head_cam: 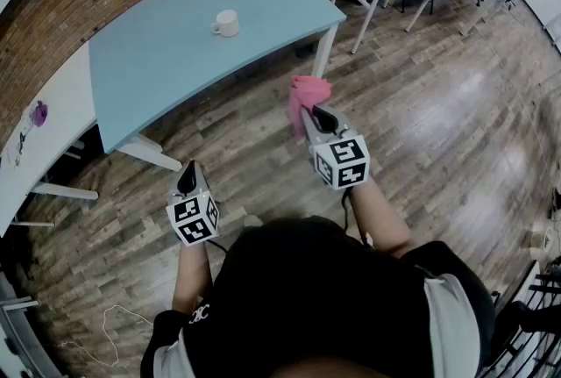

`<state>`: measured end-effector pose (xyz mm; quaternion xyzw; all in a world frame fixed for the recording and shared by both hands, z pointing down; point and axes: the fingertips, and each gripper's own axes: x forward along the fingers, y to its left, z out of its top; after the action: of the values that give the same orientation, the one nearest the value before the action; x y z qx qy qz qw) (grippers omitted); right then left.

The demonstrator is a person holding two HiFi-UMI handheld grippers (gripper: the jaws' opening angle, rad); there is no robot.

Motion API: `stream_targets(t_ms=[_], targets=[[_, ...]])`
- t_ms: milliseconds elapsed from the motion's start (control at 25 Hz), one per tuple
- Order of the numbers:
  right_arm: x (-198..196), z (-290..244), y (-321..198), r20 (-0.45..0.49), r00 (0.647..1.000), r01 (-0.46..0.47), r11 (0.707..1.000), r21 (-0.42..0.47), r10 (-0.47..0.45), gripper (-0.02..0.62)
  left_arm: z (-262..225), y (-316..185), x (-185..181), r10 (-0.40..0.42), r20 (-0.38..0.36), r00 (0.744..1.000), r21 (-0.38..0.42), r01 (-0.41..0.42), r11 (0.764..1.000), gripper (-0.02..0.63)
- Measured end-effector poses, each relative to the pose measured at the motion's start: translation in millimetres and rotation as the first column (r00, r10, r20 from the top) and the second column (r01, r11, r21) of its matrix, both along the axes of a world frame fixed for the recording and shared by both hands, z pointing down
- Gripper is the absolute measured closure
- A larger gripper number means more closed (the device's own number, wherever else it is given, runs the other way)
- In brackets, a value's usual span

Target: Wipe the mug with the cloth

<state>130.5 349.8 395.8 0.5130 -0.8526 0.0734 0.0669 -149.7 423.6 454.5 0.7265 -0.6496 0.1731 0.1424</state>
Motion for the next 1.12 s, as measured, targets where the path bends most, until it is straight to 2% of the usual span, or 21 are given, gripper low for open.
stream_targets(t_ms=[360, 600, 1120], targets=[[6, 13, 6, -0.007, 1.0, -0.002, 1.0, -0.031, 0.002, 0.56, -10, -1, -1, -0.013, -0.024, 1.0, 0.013, 0.013, 1.0, 0.601], [9, 18, 9, 0.045, 0.998, -0.033, 0.998, -0.048, 0.035, 0.558, -13, -3, -6, -0.013, -0.019, 1.0, 0.023, 0.013, 1.0, 0.601], [-18, 31, 5, -0.031, 0.999, -0.031, 0.997, -0.07, 0.028, 0.558, -6, -20, -32, 0.01, -0.024, 1.0, 0.02, -0.009, 1.0, 0.601]])
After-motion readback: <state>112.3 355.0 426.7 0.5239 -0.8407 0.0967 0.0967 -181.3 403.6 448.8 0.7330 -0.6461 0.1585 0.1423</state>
